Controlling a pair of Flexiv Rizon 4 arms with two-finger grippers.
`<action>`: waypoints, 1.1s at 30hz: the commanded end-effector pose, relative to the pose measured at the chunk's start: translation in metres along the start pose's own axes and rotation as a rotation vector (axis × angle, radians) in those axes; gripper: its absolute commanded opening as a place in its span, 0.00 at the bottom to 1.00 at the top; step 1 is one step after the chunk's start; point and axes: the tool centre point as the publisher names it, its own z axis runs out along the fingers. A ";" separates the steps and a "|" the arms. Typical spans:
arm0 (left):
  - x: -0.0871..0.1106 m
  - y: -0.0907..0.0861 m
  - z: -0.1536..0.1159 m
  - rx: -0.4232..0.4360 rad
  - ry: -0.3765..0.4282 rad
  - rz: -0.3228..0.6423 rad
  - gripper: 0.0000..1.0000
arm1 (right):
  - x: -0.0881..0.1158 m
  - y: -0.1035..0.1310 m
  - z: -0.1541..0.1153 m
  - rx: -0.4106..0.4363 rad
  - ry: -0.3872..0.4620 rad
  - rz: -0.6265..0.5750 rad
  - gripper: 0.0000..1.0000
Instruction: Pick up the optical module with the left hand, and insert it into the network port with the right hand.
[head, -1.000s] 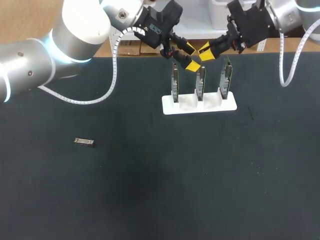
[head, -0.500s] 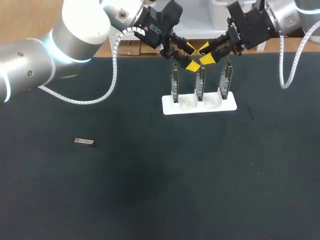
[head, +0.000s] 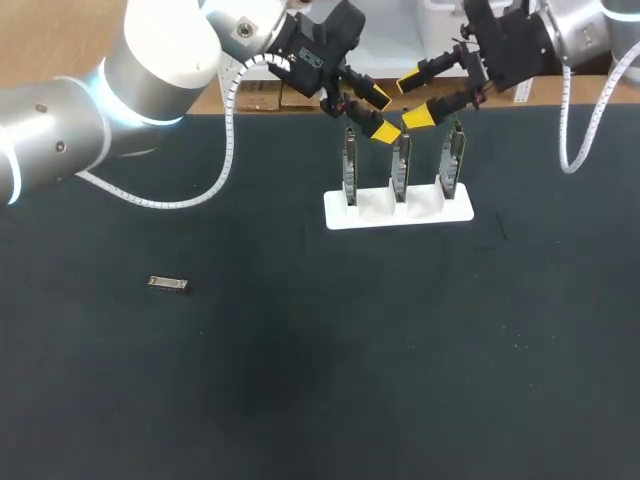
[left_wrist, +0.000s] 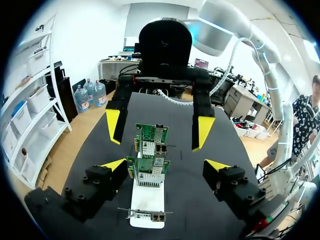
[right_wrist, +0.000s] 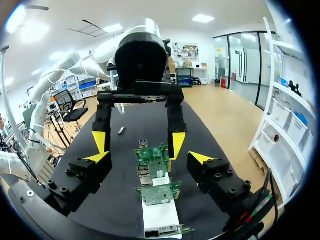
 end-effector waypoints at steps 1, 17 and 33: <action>0.000 0.000 -0.001 0.000 0.003 0.000 1.00 | -0.001 0.000 -0.007 -0.002 -0.010 0.005 1.00; 0.000 0.000 -0.001 0.000 0.003 0.000 1.00 | 0.003 -0.004 -0.025 0.017 -0.014 0.003 1.00; 0.000 0.000 -0.001 0.000 0.003 0.000 1.00 | 0.002 0.001 -0.027 0.010 -0.016 -0.025 0.00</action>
